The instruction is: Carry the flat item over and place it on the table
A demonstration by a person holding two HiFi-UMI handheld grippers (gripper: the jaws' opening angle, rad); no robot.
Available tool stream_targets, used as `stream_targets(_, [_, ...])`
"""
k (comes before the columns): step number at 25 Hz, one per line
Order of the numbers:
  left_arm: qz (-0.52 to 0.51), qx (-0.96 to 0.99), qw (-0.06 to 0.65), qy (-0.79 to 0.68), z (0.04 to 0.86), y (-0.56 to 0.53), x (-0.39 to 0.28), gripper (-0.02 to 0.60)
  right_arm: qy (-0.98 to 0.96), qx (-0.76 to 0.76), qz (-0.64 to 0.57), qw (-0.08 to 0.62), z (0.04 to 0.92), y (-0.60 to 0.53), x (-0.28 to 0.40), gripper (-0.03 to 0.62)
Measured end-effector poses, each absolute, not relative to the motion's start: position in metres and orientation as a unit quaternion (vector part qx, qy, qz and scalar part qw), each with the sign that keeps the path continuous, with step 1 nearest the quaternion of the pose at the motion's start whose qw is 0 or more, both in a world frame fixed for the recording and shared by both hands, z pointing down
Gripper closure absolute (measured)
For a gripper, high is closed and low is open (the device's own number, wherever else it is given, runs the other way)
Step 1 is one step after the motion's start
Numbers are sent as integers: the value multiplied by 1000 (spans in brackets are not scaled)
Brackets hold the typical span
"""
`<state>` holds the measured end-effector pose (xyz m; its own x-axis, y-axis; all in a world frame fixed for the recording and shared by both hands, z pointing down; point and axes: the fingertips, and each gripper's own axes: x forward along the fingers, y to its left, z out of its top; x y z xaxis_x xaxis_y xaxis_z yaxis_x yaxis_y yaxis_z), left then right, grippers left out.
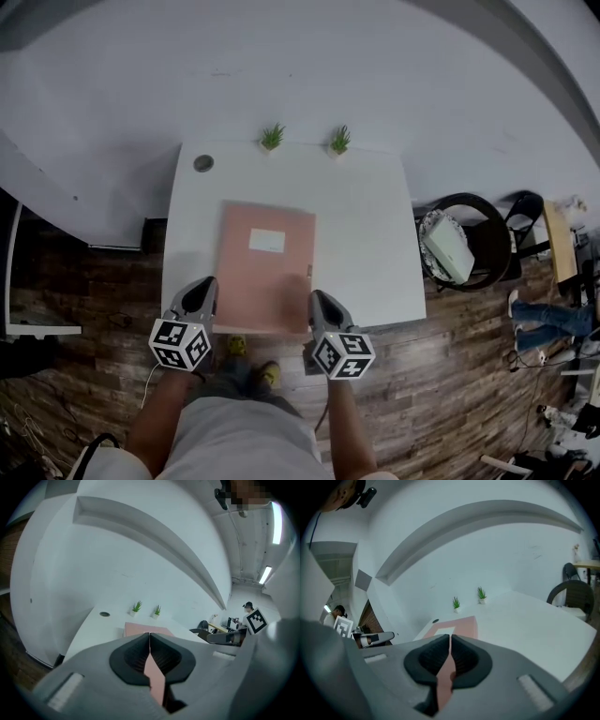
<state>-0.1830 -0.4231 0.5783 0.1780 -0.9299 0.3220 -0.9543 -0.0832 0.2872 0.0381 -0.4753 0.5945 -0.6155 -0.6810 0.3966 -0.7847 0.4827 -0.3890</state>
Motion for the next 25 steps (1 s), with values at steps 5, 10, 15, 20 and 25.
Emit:
stream_targets(5, [15, 744, 194, -639, 555, -416, -180, 577, -860, 432, 260, 75, 569, -469, 44, 589])
stream_targets(10, [18, 761, 154, -630, 526, -412, -174, 575, -862, 444, 237, 58, 544, -466, 57, 591])
stream_targets(15, [12, 764, 115, -634, 494, -409, -177, 577, -864, 456, 209, 43, 516, -461, 70, 591])
stream_targets(20, [-11, 764, 91, -639, 464, -404, -178, 575, -870, 460, 176, 26, 488, -455, 79, 591])
stream_targets(25, [-22, 768, 72, -637, 442, -397, -170, 575, -876, 460, 146, 12, 465, -446, 89, 591])
